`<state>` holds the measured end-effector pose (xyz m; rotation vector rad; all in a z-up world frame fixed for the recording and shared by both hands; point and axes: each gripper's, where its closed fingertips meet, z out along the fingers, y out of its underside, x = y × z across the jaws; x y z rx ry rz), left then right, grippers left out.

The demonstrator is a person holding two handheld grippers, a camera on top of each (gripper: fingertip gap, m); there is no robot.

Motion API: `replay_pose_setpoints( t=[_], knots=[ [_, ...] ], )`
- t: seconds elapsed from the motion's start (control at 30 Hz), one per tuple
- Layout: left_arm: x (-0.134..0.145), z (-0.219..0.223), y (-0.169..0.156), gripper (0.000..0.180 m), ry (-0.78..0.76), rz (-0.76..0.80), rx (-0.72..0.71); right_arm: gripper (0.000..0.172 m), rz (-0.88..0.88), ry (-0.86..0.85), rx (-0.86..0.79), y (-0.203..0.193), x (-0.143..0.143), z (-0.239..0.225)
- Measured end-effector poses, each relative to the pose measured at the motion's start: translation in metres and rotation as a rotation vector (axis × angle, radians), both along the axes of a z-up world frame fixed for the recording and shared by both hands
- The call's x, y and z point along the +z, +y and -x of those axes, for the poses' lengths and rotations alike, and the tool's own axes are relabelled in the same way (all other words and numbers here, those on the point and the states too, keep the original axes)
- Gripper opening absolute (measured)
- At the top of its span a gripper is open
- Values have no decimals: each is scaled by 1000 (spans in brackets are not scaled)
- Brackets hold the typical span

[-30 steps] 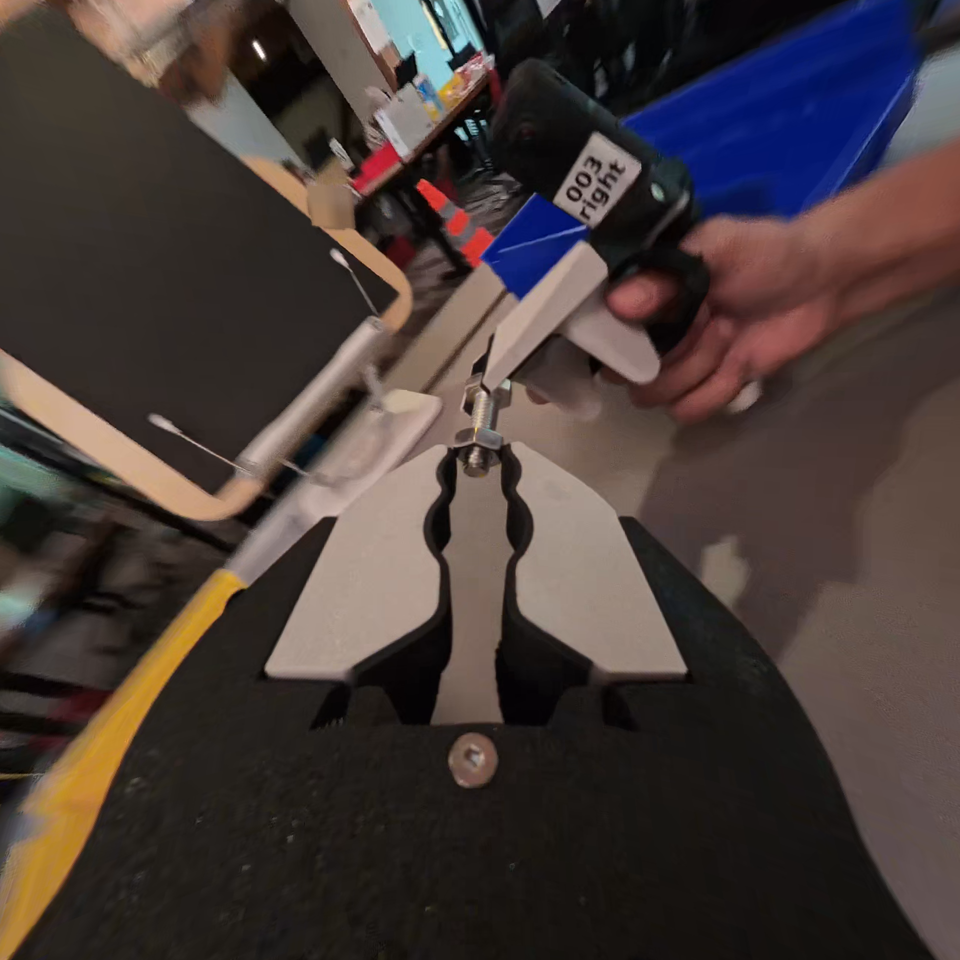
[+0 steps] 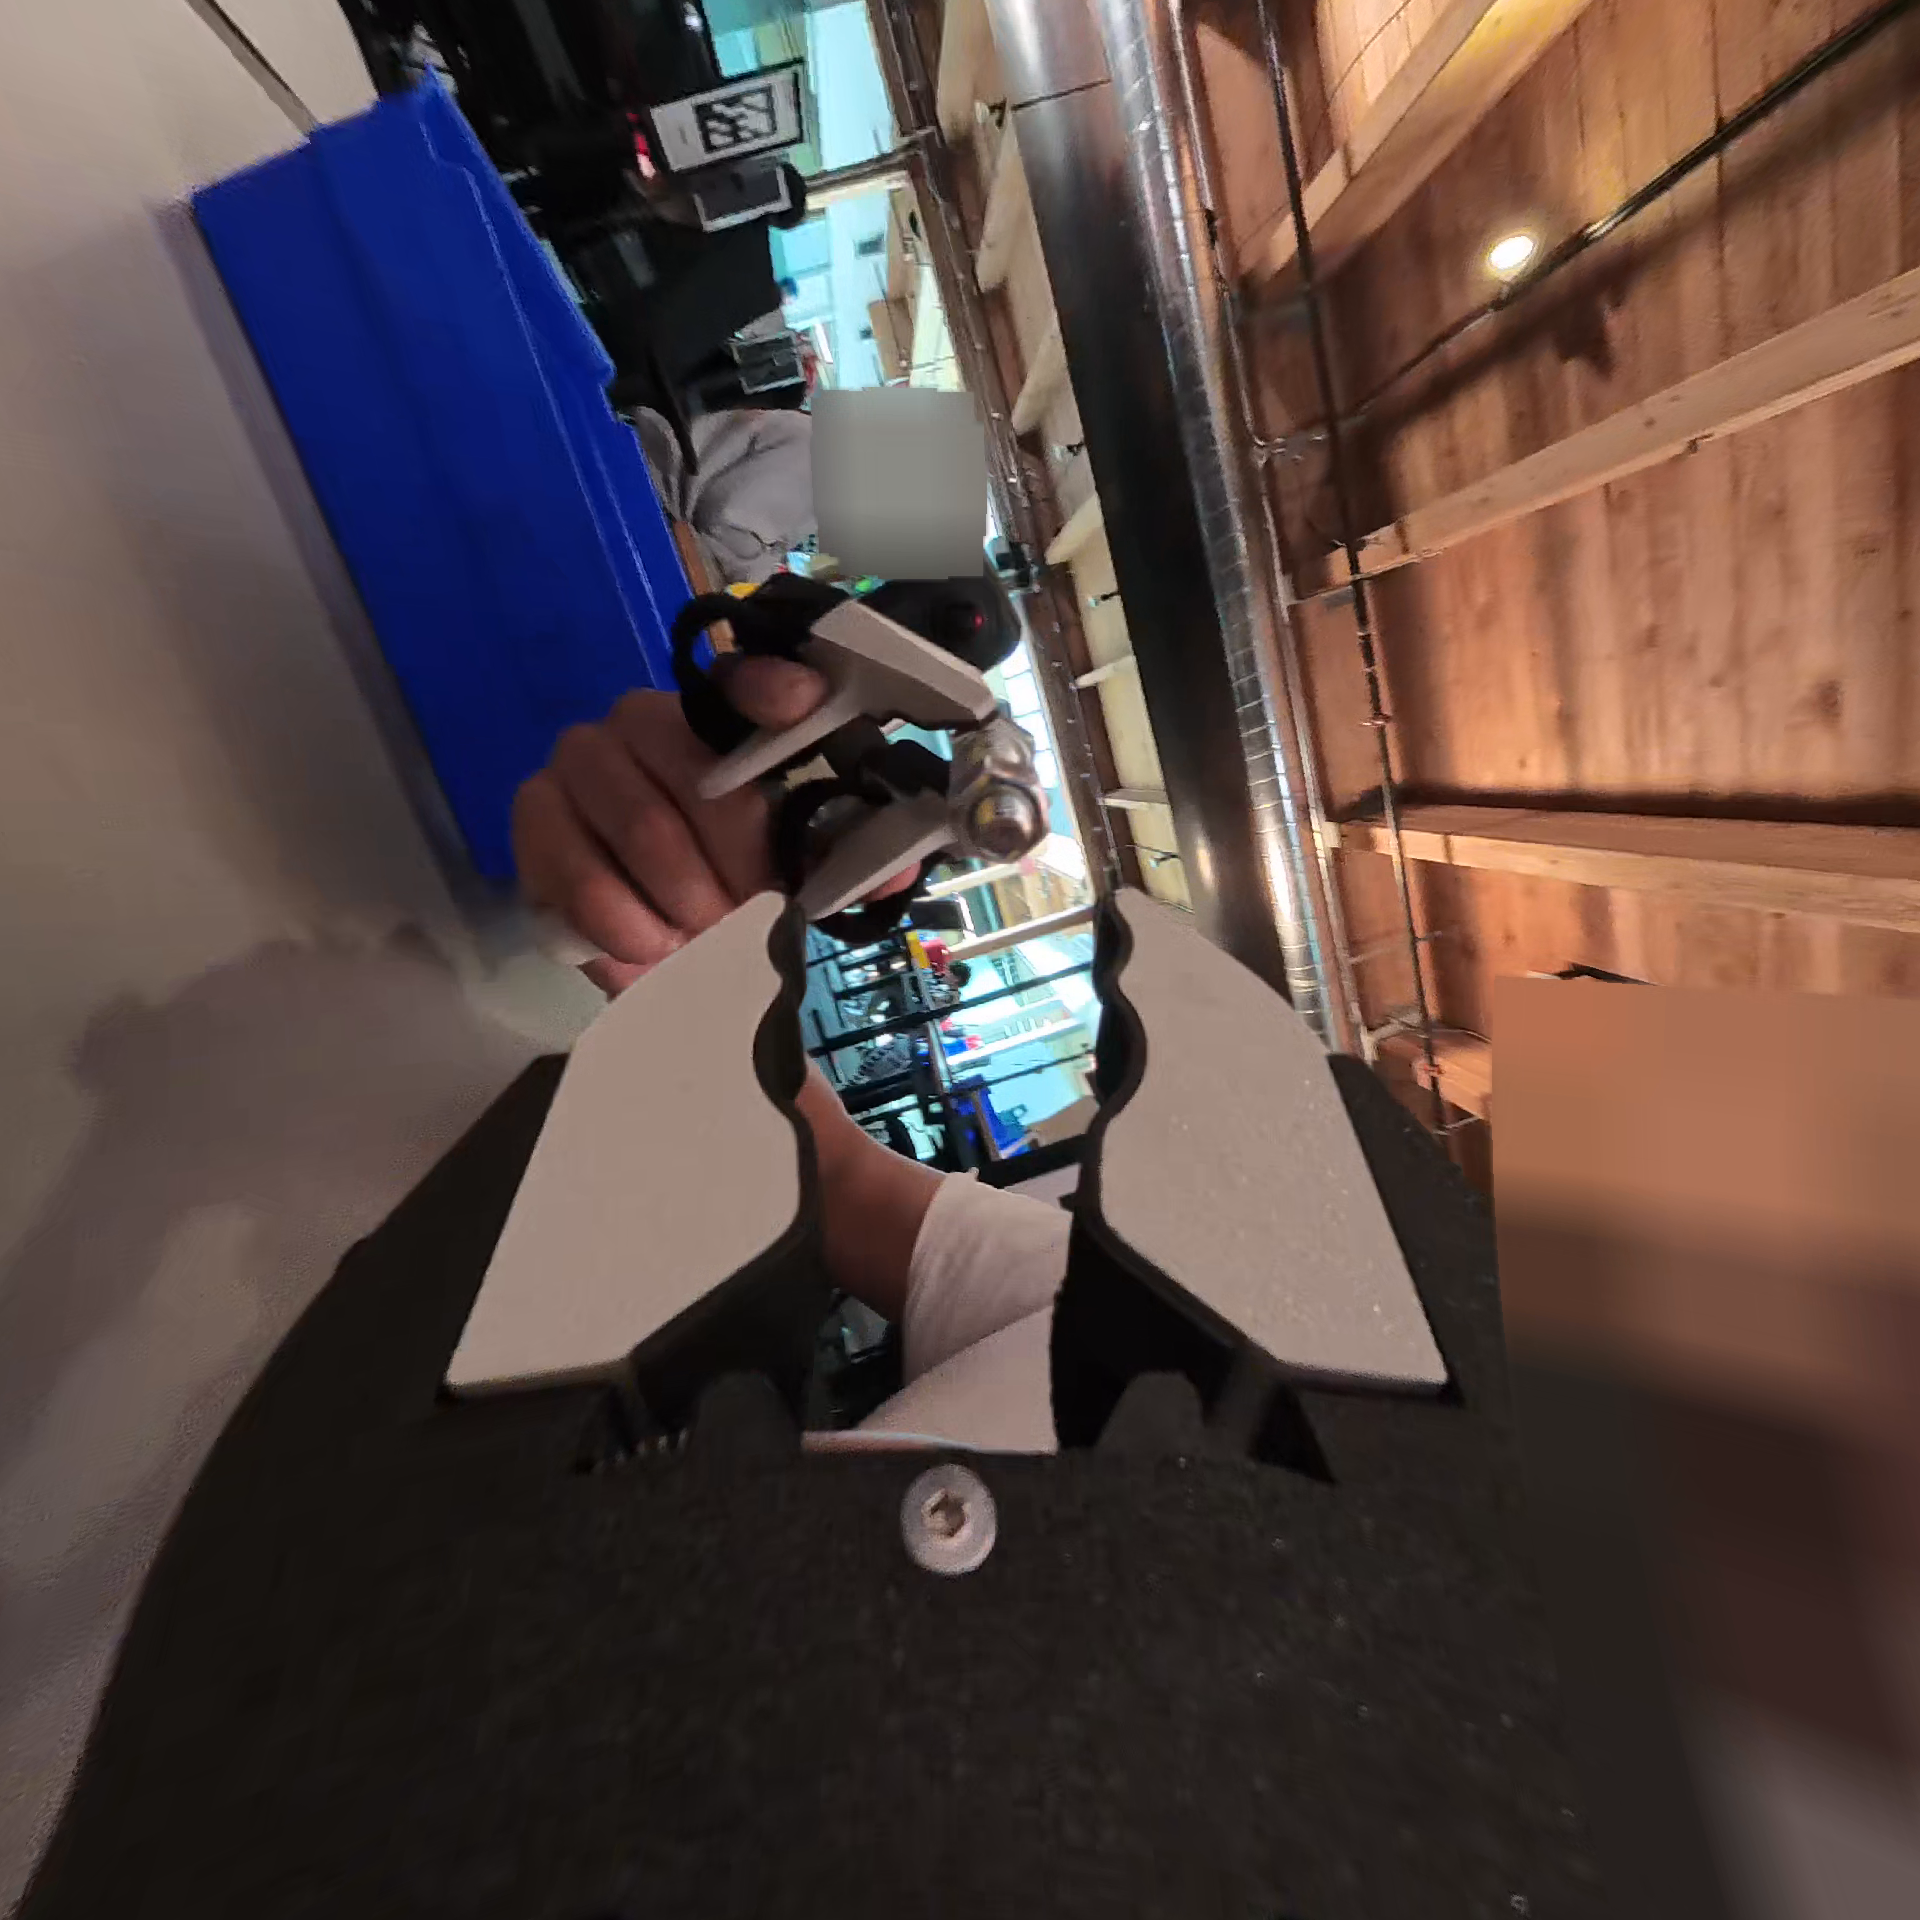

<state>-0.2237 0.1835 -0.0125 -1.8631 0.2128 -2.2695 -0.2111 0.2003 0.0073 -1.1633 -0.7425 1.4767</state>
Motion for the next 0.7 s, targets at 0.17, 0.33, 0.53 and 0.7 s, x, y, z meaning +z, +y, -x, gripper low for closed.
replay_pose_setpoints(
  t=[0.17,0.33,0.53,0.7],
  knots=[
    [3,-2,0,40,-11,17,-2,17,-35,-29,23,-9,-2,7],
    [6,4,2,19,-40,22,-5,16,-37,-55,21,-9,-7,11],
    [2,6,5,18,177,-399,94,17,4,-64,27,-5,-12,14],
    [-5,7,10,18,529,-1131,203,17,54,-45,41,-1,-15,14]
  ],
)
